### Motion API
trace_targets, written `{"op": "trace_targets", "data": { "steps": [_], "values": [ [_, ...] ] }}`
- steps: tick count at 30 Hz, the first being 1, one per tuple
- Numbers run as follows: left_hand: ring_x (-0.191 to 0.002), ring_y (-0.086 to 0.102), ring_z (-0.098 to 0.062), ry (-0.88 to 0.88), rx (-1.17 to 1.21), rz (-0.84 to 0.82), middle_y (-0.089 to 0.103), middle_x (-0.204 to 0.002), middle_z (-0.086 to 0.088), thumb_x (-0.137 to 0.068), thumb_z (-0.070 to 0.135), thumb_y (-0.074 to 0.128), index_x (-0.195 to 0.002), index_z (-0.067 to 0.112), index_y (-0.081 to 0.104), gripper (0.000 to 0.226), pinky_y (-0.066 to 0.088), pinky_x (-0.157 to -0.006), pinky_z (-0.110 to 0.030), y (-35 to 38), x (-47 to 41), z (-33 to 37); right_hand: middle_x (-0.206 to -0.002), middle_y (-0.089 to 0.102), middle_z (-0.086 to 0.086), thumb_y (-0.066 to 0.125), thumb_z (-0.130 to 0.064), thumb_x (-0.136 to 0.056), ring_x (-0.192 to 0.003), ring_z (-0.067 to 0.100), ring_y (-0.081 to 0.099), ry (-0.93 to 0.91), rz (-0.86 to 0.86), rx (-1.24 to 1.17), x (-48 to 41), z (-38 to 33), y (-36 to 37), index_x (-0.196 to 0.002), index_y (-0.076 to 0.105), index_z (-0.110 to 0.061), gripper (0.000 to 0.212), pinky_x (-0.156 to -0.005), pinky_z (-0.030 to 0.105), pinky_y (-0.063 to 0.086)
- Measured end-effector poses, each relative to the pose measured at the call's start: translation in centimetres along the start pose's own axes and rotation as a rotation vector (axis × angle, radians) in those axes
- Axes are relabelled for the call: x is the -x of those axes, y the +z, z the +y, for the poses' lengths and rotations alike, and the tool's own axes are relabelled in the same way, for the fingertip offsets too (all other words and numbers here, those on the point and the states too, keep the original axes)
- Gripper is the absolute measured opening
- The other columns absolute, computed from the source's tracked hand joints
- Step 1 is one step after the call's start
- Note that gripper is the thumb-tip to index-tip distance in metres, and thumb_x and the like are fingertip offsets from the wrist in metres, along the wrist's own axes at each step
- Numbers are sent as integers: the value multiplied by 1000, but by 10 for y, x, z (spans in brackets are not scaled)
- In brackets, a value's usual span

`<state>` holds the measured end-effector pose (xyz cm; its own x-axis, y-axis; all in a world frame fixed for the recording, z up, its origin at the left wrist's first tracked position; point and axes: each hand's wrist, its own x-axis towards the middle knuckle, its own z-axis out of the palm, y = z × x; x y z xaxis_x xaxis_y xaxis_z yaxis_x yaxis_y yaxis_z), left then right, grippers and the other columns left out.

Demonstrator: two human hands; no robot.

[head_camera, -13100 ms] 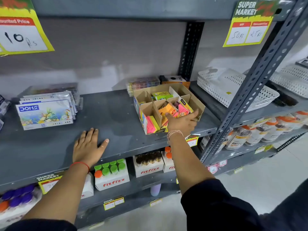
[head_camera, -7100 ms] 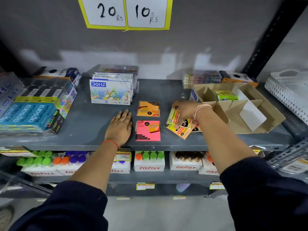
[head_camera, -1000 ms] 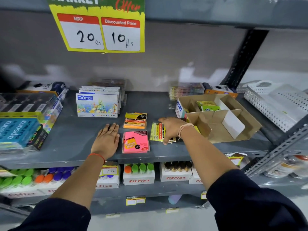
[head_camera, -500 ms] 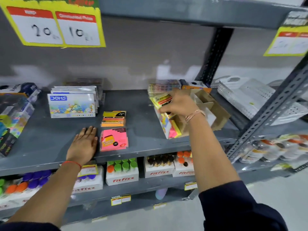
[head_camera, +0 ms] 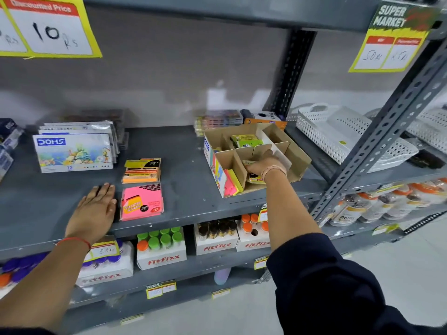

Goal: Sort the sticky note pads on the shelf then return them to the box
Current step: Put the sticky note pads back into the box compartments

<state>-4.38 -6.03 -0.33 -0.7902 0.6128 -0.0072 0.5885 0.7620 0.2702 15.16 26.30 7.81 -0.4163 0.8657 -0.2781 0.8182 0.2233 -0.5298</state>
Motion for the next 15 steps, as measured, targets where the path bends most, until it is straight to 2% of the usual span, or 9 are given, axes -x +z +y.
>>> {"op": "trace_targets", "data": {
  "steps": [6, 8, 10, 12, 14, 15],
  "values": [
    [-145, 15, -25, 0, -10, 4, 21, -156, -8, -97, 17, 28, -144, 9, 21, 48, 14, -119, -41, 0, 1, 1, -126, 60, 15, 65, -32, -74, -116, 32, 56, 13, -45, 11, -30, 15, 18, -125, 54, -7, 57, -101, 43, 47],
    [-145, 14, -25, 4, -11, -1, 20, -156, -8, -97, 18, 28, -144, 9, 21, 48, 14, -120, -40, -1, 1, 2, -127, 59, 16, 59, -33, -83, -118, 32, 55, -4, -49, 36, -20, 10, 15, -123, 56, -7, 48, -103, 41, 45],
    [-146, 13, -25, -5, -7, -11, 19, -156, -7, -98, 18, 27, -144, 9, 20, 48, 13, -120, -40, -2, 1, 3, -128, 59, 16, 44, -35, -94, -120, 33, 53, -32, -21, 128, -2, -2, 9, -123, 56, -5, 42, -102, 38, 42],
    [-146, 12, -24, -15, -11, -23, 18, -157, -7, -98, 20, 26, -145, 10, 19, 48, 12, -120, -40, -3, 1, 3, -126, 60, 16, 37, -25, -99, -119, 34, 54, -84, 120, 255, 16, -17, -1, -120, 57, -1, 38, -96, 38, 43],
    [-146, 10, -24, -21, -15, -32, 17, -157, -7, -98, 21, 25, -145, 10, 17, 49, 11, -121, -39, -3, 1, 4, -118, 63, 21, 40, -14, -96, -112, 37, 58, -203, 333, 281, 38, -36, -9, -111, 60, 4, 31, -89, 39, 48],
    [-146, 10, -24, -24, -16, -34, 17, -157, -7, -98, 22, 25, -145, 10, 17, 49, 11, -121, -39, -4, 1, 5, -115, 65, 24, 43, -14, -94, -109, 38, 60, -304, 410, 264, 47, -47, -8, -107, 62, 5, 29, -86, 39, 49]
  ]
}}
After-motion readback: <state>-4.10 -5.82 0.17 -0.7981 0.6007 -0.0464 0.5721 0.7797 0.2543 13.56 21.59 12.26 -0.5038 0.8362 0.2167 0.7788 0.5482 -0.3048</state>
